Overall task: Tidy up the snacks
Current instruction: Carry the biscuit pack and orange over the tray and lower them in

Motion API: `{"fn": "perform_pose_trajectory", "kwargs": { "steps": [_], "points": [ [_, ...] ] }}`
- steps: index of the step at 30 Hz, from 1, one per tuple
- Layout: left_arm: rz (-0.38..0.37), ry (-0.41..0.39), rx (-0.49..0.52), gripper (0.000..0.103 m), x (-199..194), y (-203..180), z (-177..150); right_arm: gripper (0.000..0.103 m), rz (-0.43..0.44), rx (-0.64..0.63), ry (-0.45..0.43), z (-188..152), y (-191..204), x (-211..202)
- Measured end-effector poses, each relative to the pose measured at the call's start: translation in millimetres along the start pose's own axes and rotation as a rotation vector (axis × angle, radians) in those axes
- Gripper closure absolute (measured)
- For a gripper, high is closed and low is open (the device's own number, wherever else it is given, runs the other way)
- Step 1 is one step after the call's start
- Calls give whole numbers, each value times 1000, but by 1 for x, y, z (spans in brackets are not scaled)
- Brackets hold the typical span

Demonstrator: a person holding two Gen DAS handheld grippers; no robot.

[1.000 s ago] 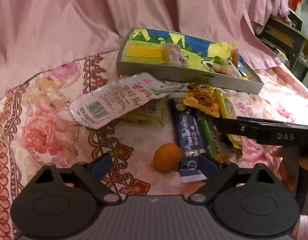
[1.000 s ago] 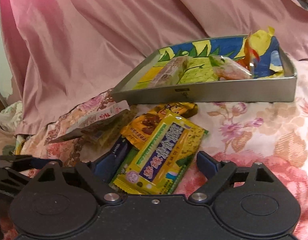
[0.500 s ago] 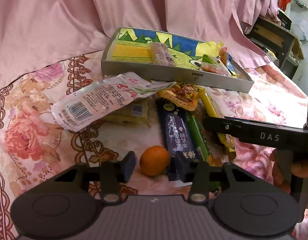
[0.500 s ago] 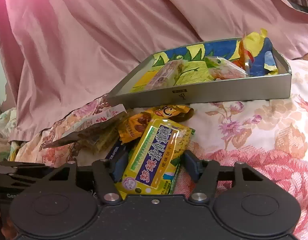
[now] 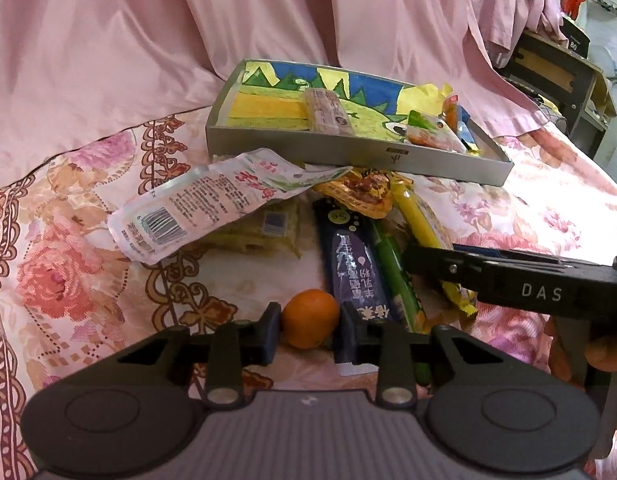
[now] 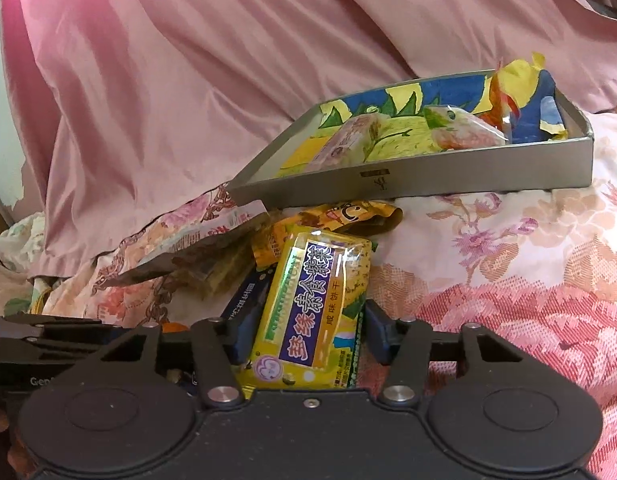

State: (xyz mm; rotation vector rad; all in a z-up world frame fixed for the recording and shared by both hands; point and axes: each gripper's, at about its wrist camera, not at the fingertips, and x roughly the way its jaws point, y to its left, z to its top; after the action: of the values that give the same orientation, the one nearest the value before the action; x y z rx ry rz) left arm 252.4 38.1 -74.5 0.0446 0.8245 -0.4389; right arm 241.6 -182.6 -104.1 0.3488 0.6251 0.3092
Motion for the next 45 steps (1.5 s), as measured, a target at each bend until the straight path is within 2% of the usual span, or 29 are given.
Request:
{"fn": "perform_pose_trajectory", "kwargs": {
  "steps": [8,17,25,34,38,45],
  "points": [
    [-9,-41,-36,68,-11,-4,9,52,-22,-60,-37,0,10,-11],
    [-66,-119,-77,68,-9,-16,36,52,-66,-111,-109,14,7,-27],
    [-52,-166,-84,68,7,-11,86,52,-96,-112,-201,51,-12,-33],
    [22,-237,-91,68,53,6,145,52,-118,-137,-235,115,-32,7],
    [42,-213,-129,68,83,11,155,52,-124,-92,-201,130,-40,33],
    [63,-180,-162,68,116,22,154,52,-159,-153,-133,136,-49,68]
  ]
}}
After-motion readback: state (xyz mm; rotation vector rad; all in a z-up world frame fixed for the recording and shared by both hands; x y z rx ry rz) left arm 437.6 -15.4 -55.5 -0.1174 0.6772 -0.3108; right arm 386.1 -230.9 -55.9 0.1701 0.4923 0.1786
